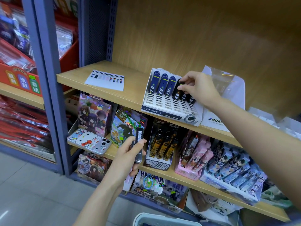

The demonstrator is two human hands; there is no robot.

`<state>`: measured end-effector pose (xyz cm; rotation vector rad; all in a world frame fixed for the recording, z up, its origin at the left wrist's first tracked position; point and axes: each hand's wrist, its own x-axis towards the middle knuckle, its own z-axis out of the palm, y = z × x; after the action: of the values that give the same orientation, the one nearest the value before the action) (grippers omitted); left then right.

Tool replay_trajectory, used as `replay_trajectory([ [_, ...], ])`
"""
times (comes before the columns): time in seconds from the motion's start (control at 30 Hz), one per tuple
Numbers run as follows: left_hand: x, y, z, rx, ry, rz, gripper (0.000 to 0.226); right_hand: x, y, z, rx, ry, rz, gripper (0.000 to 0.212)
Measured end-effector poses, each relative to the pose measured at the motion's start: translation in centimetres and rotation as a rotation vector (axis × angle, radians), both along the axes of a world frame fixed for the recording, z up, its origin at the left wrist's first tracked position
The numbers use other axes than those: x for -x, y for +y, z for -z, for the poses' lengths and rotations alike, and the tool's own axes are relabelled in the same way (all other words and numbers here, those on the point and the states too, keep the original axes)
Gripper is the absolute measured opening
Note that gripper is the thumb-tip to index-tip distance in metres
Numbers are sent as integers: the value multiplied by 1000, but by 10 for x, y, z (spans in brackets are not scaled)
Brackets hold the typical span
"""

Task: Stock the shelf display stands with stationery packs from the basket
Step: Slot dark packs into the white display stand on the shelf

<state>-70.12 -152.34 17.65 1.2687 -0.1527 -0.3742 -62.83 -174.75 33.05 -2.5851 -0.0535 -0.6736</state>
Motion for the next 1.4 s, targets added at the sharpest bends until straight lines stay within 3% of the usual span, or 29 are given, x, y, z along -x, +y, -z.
replay_trajectory([
  [0.17,-1,2,5,-51,-68,-21,30,10,8,4,223,-98,79,21],
  [0.3,0,3,4,-76,-102,-7,21,45,39,26,83,-201,-26,18],
  [0.5,6,0,-2,-140,-113,63,27,80,72,74,51,267,-279,22],
  [0.6,10,1,-4,-140,-81,104,30,79,75,80,-114,402,-324,8],
  [0.8,8,5,-5,-20,-21,-34,13,82,63,74,-549,399,-264,7],
  [0.9,7,5,-8,91,-3,-152,11,92,58,76,-650,386,-301,12],
  [1.07,4,6,-8,117,14,-259,16,107,64,93,-596,442,-294,18],
  [1.17,3,5,-5,18,-68,-265,17,111,69,95,-499,535,-288,21],
  [1.3,3,3,3,-128,-235,-204,28,111,75,95,-502,545,-274,10],
  [1.4,6,1,3,-173,-296,-128,34,112,76,95,-552,624,-263,17],
])
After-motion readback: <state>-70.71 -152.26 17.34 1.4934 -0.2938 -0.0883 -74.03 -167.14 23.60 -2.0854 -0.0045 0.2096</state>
